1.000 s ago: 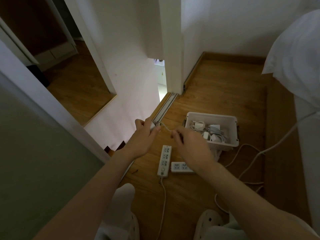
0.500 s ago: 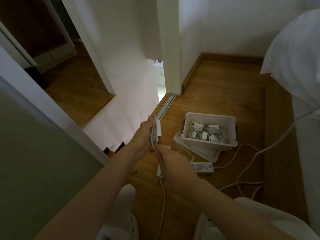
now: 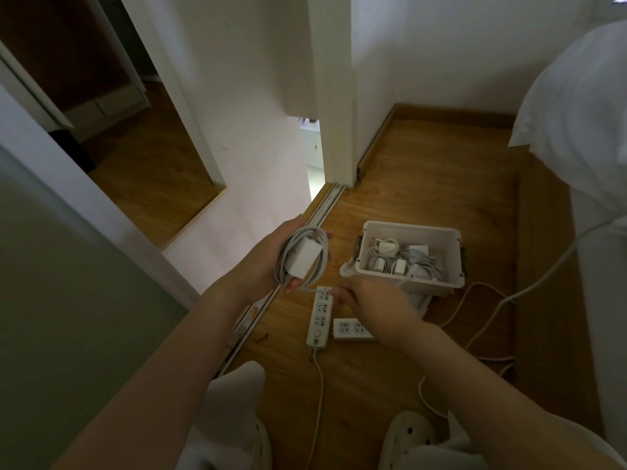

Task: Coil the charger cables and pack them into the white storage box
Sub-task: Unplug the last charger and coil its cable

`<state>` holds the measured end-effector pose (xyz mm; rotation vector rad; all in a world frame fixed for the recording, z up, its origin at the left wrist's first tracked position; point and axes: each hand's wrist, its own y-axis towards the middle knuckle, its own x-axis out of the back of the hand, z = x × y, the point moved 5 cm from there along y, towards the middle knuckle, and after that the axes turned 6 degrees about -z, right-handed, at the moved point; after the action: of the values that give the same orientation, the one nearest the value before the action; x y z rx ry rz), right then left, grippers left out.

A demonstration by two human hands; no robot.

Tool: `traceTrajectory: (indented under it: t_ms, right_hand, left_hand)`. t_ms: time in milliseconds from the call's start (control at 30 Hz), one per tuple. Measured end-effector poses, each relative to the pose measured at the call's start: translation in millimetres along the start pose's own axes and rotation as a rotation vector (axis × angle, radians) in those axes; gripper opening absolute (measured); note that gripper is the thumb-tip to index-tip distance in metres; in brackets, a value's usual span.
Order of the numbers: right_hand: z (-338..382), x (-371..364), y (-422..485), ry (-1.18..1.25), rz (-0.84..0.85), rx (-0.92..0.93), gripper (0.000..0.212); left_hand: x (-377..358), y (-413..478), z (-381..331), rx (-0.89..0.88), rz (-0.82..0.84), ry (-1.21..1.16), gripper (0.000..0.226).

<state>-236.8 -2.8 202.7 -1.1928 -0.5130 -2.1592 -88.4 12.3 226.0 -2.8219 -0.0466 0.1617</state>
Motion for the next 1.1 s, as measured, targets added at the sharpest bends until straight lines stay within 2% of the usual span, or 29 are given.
traceTrajectory:
  t_ms: [133, 233, 267, 433, 600, 800, 967, 1100]
  right_hand:
    - [-7, 19, 2, -0.095, -0.103, -0.014, 0.029]
    - [-9, 29, 4, -0.128, -0.172, -0.038, 0.031]
    - [-9, 31, 5, -0.127, -0.19, -0.045, 0.031]
    - [-5, 34, 7, -0.1, -0.281, -0.079, 0.03]
    - [-1, 37, 7, 0.021, -0.339, -0.133, 0.029]
    - [16, 31, 0, 0.097, -0.308, -0.074, 0.027]
    - [-2, 43, 2, 0.2, -0.389, -0.231, 0.026]
    - [1, 46, 2, 0.173, -0.398, -0.207, 0.026]
  left_hand:
    - [7, -6, -3, -0.054, -0.095, 0.491, 0.057]
    - [10, -5, 3, -0.01, -0.163, 0.612, 0.077]
    - [10, -5, 5, -0.022, -0.167, 0.656, 0.076]
    - [2, -6, 7, -0.15, -0.16, 0.864, 0.041]
    - [1, -5, 11, -0.158, -0.194, 1.018, 0.047]
    - [3, -4, 14, -0.156, -0.259, 1.022, 0.054]
    - [10, -4, 6, -0.263, -0.391, 0.933, 0.048]
    - [9, -1, 6, -0.3, -0.421, 0.905, 0.037]
